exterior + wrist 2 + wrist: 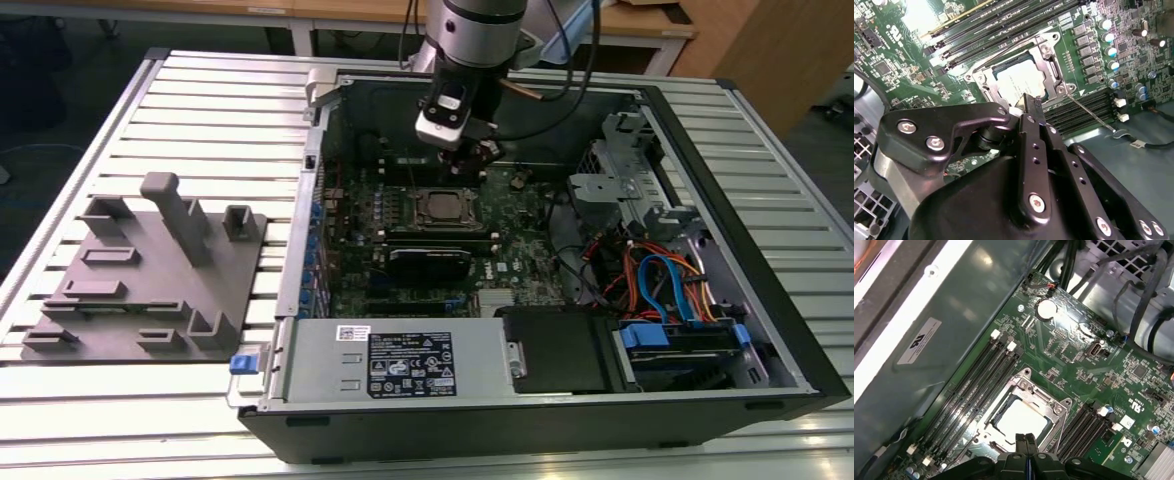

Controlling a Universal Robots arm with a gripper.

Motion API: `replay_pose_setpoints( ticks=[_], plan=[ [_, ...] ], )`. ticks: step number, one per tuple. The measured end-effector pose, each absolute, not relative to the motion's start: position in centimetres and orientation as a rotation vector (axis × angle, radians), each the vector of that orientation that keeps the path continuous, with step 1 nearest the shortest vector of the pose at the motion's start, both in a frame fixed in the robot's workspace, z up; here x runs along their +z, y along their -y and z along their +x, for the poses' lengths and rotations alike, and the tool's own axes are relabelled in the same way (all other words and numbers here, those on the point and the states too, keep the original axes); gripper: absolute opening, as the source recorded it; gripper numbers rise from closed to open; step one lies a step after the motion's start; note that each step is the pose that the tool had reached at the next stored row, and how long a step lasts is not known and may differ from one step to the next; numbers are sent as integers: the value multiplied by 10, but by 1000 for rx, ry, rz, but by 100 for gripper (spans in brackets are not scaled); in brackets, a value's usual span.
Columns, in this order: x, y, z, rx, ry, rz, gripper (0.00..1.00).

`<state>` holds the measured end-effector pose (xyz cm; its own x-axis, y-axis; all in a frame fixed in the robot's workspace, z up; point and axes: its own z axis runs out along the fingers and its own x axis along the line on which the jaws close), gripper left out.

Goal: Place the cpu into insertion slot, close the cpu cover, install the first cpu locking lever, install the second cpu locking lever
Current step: 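Install the first cpu locking lever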

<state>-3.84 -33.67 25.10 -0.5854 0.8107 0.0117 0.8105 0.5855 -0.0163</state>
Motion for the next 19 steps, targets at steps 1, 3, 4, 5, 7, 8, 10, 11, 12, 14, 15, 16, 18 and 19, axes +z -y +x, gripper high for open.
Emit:
replay_pose_setpoints(
  ticks=[1, 3, 4, 5, 7, 8, 10, 11, 12, 14, 15, 16, 18, 19],
  plan=[
    [251, 337, -38, 15, 2786, -1413, 10],
    [251, 337, -38, 15, 2796, -1393, 10],
    [251, 337, -38, 15, 2801, -1383, 10],
    [251, 337, -38, 15, 2806, -1373, 10],
    [251, 337, -38, 16, 2816, -1352, 10],
    [251, 337, -38, 16, 2821, -1342, 10],
    [251, 337, -38, 16, 2831, -1322, 10],
    [251, 337, -38, 16, 2841, -1301, 10],
    [251, 337, -38, 16, 2845, -1291, 10],
    [251, 337, -38, 17, 2855, -1270, 10],
    [251, 337, -38, 17, 2860, -1257, 10],
    [251, 337, -38, 17, 2867, -1243, 10],
    [251, 337, -38, 17, 2880, -1213, 10],
    [251, 337, -38, 17, 2886, -1199, 10]
  ],
)
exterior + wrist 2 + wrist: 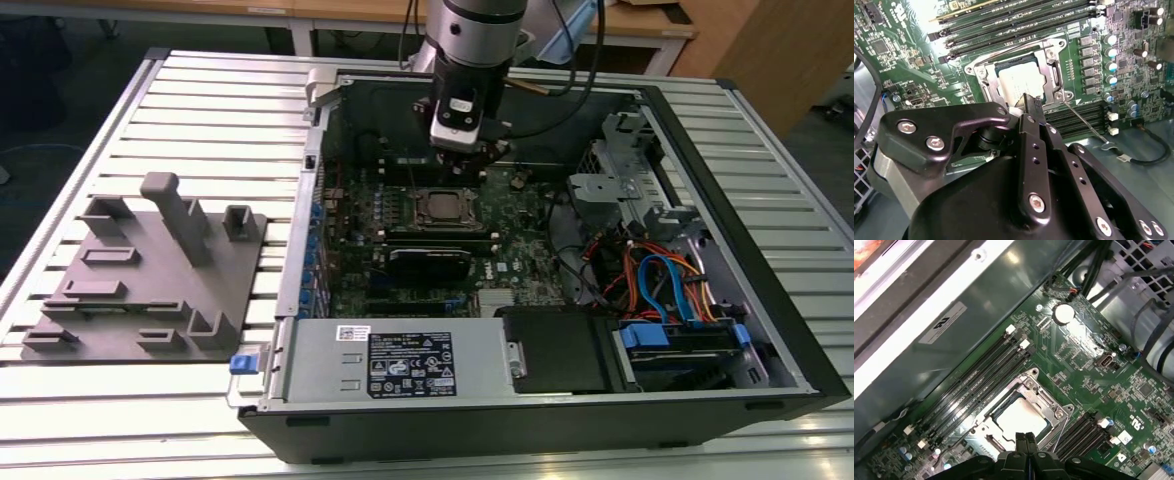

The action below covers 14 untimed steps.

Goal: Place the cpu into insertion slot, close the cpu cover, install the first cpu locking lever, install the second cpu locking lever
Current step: 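Install the first cpu locking lever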

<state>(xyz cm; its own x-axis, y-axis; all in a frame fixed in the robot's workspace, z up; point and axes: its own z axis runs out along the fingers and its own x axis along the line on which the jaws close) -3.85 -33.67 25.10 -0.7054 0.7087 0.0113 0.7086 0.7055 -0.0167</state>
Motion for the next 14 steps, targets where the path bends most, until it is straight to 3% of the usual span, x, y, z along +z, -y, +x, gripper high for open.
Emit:
replay_pose_setpoints(
  ticks=[14],
  plan=[
    [251, 337, -38, 17, 2895, -1176, 10]
  ],
)
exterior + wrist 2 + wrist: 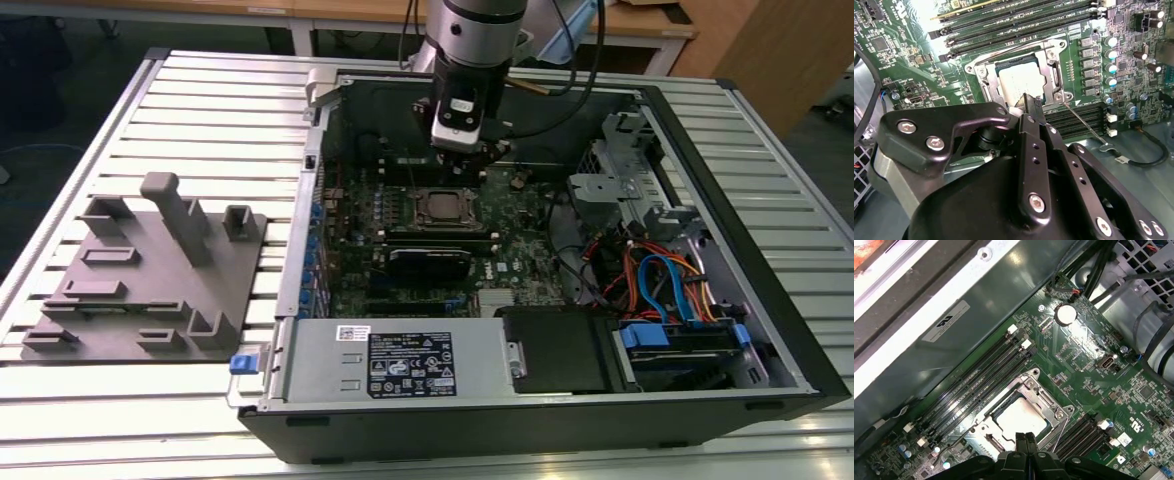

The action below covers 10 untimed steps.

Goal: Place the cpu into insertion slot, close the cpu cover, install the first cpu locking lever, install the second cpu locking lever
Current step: 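Install the first cpu locking lever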

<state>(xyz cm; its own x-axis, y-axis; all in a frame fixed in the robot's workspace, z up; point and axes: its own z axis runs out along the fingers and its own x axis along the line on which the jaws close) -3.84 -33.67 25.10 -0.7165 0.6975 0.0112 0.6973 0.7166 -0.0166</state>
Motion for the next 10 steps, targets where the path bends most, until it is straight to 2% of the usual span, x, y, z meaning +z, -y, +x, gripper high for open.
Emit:
replay_pose_setpoints(
  ticks=[10],
  plan=[
    [251, 337, -38, 19, 2982, -936, 10]
  ],
)
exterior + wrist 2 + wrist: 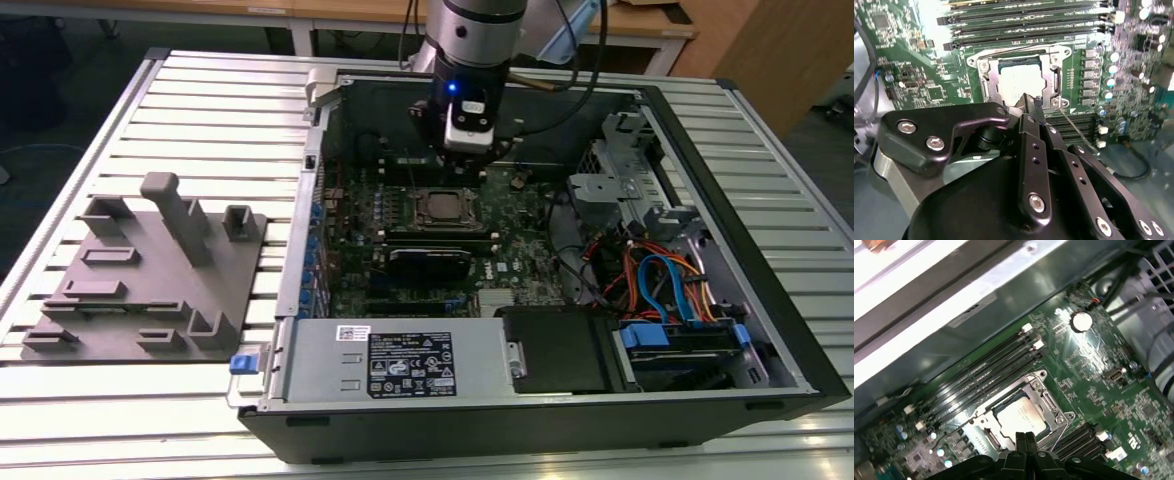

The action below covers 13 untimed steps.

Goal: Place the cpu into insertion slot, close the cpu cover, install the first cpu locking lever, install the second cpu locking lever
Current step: 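Install the first cpu locking lever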

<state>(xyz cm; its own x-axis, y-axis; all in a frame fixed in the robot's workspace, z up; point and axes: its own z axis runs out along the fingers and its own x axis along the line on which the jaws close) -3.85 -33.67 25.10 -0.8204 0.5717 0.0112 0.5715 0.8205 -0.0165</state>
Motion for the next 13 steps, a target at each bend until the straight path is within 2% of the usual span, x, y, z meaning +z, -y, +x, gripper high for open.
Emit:
replay_pose_setpoints(
  ticks=[13],
  plan=[
    [251, 337, -38, 22, 3070, -596, 10]
  ],
)
